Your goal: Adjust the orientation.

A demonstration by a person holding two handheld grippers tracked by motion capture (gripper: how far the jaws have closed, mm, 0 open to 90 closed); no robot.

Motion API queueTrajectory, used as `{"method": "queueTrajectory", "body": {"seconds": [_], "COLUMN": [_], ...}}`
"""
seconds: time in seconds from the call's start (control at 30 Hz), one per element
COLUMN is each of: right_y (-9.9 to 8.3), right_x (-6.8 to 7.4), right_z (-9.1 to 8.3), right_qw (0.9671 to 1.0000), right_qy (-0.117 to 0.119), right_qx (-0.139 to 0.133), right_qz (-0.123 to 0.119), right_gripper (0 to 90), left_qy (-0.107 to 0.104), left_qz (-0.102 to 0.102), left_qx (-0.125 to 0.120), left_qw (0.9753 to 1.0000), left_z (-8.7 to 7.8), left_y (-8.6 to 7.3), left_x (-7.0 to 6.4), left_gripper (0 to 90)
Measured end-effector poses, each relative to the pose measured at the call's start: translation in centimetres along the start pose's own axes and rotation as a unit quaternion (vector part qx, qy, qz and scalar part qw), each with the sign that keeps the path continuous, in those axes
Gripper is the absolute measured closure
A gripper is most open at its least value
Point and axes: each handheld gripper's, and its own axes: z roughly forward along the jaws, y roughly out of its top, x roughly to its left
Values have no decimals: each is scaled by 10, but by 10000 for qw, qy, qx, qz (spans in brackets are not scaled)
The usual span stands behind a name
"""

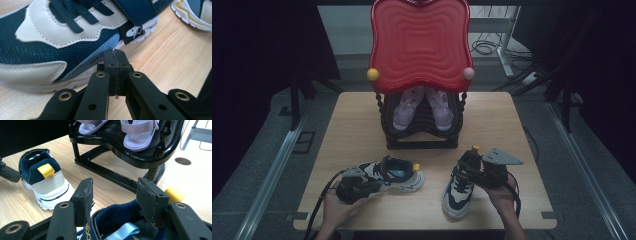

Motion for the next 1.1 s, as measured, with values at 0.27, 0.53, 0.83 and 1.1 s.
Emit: {"method": "queueTrajectory", "body": {"seconds": [0.27,0.53,0.83,1.1], "right_y": [0,1,1,2], "right_x": [2,3,4,4], "right_z": [3,2,3,1], "right_qw": [10000,10000,10000,10000], "right_qy": [23,30,30,-1], "right_qx": [33,15,11,-62], "right_qz": [-33,-37,-35,-15], "right_gripper": [474,474,474,475], "left_qy": [162,226,274,268], "left_qz": [-88,-161,-197,-104], "left_qx": [-22,-53,-105,-244], "left_qw": [9998,9996,9994,9993], "left_z": [2,4,5,-6], "left_y": [6,11,14,14], "left_x": [8,15,20,16], "left_gripper": [900,900,900,867]}}
